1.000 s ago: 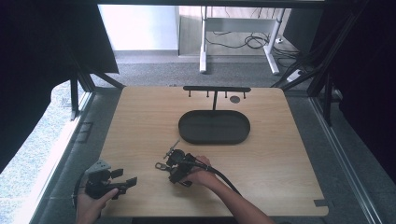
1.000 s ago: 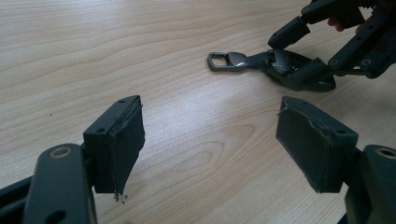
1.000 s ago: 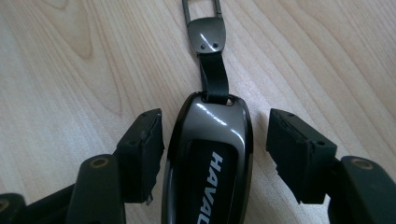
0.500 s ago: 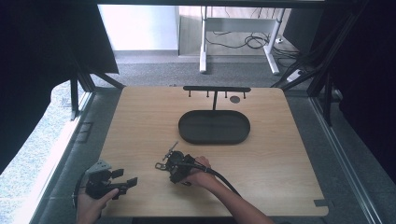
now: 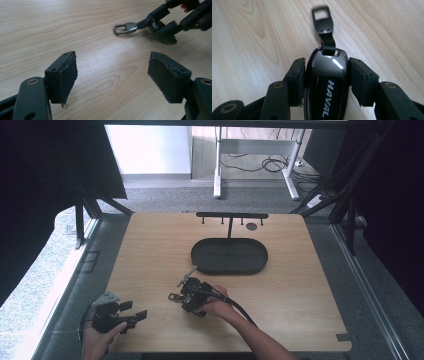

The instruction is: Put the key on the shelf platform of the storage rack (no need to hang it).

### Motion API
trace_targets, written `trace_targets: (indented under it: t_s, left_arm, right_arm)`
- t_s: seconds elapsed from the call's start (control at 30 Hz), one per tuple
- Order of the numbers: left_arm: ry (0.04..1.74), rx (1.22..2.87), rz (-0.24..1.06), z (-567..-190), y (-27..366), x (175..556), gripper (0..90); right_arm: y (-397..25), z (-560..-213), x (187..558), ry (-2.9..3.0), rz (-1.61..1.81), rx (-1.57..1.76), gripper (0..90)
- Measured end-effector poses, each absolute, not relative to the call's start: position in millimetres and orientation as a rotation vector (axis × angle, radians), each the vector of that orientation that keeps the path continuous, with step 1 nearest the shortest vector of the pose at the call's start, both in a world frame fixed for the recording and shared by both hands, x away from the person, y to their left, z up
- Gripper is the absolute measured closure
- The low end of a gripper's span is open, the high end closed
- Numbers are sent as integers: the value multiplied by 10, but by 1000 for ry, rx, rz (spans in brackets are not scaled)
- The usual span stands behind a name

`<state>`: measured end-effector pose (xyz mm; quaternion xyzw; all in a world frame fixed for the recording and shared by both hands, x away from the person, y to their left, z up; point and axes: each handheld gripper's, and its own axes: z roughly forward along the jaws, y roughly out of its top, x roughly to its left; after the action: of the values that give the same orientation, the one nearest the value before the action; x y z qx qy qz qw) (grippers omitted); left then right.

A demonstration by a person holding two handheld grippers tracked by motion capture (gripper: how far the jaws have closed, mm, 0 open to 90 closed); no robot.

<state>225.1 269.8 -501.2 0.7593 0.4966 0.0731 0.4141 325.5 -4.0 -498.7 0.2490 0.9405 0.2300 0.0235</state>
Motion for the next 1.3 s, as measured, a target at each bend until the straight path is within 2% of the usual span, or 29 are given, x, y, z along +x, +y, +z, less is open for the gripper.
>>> trace_targets:
  t_s: [0.8, 1.3]
  left_arm:
    - [1239, 1910, 194, -5006, 2687, 2253, 241]
    - [1244, 1907, 195, -5009, 2688, 2254, 241]
  right_arm:
    - [-513, -4311, 3324, 2771, 909, 827, 499]
    - [-630, -4191, 3420, 2722, 927, 860, 499]
